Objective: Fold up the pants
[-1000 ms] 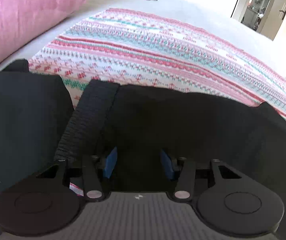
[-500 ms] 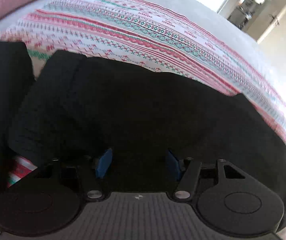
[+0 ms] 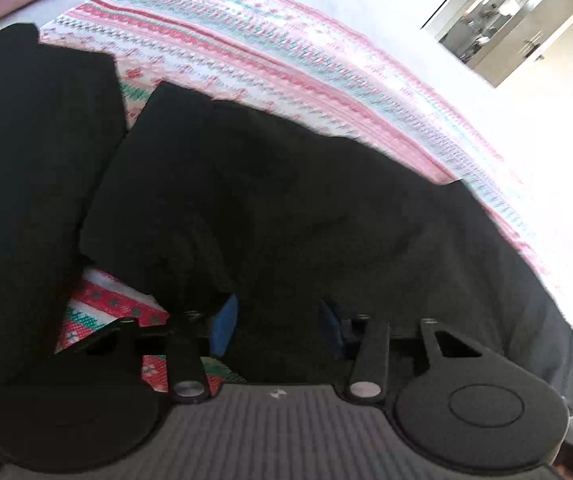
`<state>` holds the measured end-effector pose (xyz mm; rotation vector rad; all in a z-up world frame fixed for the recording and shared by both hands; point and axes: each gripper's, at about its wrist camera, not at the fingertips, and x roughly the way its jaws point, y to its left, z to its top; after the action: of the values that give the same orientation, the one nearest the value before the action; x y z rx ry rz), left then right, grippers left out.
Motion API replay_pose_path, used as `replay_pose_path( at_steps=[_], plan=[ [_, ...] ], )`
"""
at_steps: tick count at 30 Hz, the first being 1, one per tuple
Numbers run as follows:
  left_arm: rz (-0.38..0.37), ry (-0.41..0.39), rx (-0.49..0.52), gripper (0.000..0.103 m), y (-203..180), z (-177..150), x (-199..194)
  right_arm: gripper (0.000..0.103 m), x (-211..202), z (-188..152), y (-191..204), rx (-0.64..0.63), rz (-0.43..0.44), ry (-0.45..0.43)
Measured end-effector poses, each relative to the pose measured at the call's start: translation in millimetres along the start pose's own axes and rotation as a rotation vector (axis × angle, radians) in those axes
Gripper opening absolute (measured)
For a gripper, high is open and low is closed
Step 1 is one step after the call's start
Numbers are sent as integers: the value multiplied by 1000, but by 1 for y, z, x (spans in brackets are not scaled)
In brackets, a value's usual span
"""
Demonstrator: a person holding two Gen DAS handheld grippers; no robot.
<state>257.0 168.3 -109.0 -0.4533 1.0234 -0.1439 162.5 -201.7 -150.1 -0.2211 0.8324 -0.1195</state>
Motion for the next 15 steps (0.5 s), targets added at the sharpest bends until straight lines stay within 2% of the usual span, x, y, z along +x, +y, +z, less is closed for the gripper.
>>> replay_pose_path(
  at_steps=[2,6,8,10,12,13,15],
  plan=[
    [-76,-6,10,47,-7,-2,-5,62,-2,-3,-2,1,10,-4],
    [-31,-64,143,52,-36,-12,-8,62,-7,-1,-24,3,57,20],
    [-7,-64,185,56,-49,-16,1,63,-16,0,-47,94,13,-20],
    [-6,-19,190,56,-57,-20,14,68,-20,3,-84,243,-31,-46],
    [-3,45,165,56,-61,-26,31,69,-12,-2,-126,408,-83,6],
    [14,36,184,56,-64,-29,33,68,-6,-6,-142,454,-111,40],
    [51,27,252,56,-74,-35,31,68,-9,-14,-175,555,-138,27]
  ],
)
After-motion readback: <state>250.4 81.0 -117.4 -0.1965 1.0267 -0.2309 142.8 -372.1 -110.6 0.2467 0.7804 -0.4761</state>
